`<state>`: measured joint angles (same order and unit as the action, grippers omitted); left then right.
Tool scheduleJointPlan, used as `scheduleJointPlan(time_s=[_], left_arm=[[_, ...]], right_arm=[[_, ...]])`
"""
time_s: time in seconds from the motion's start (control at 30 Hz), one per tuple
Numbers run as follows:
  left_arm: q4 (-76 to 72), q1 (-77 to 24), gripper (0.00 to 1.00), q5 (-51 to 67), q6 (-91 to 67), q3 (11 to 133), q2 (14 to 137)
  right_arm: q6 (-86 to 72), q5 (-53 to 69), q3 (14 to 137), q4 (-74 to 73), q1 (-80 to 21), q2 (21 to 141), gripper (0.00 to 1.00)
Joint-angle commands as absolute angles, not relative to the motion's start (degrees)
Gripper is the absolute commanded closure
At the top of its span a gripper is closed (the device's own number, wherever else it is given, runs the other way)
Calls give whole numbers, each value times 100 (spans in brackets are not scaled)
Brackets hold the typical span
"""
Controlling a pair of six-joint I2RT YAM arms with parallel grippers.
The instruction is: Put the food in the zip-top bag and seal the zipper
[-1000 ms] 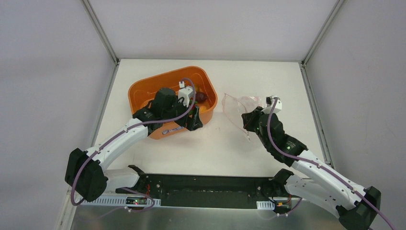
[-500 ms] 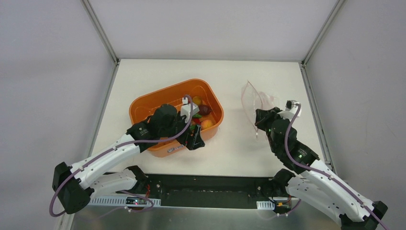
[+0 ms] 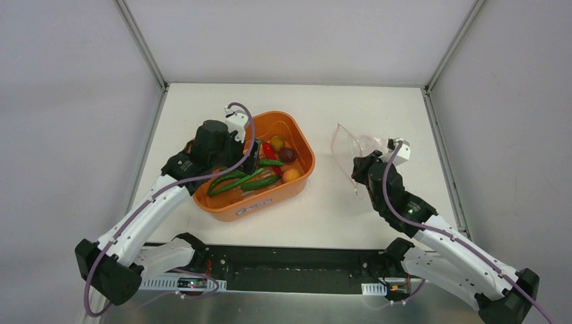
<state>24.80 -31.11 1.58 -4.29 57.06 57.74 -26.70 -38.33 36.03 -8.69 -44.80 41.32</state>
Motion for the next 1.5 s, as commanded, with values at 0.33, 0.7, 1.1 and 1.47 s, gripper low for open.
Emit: scheduleJointPlan(time_s=[0.33,0.7,1.1,1.47], left_arm=[[1866,-2432,13,1268,-656,6395,8107],[579,-2408,25,258,-3091,6207,9086],[-305,-2607,36,-800,-4006,5963,9708],[-539,-2812,58,-1385,-4069,5800,9938]], right_arm=[[-1332,-4062,3888,196,-4442,4361,99],[-1178,-4157,3890,448,-4432,4548,99],[-1160,-4082,3903,479,-4422,4554,99],[-1163,-4038,3885,352,-4421,4422,99]])
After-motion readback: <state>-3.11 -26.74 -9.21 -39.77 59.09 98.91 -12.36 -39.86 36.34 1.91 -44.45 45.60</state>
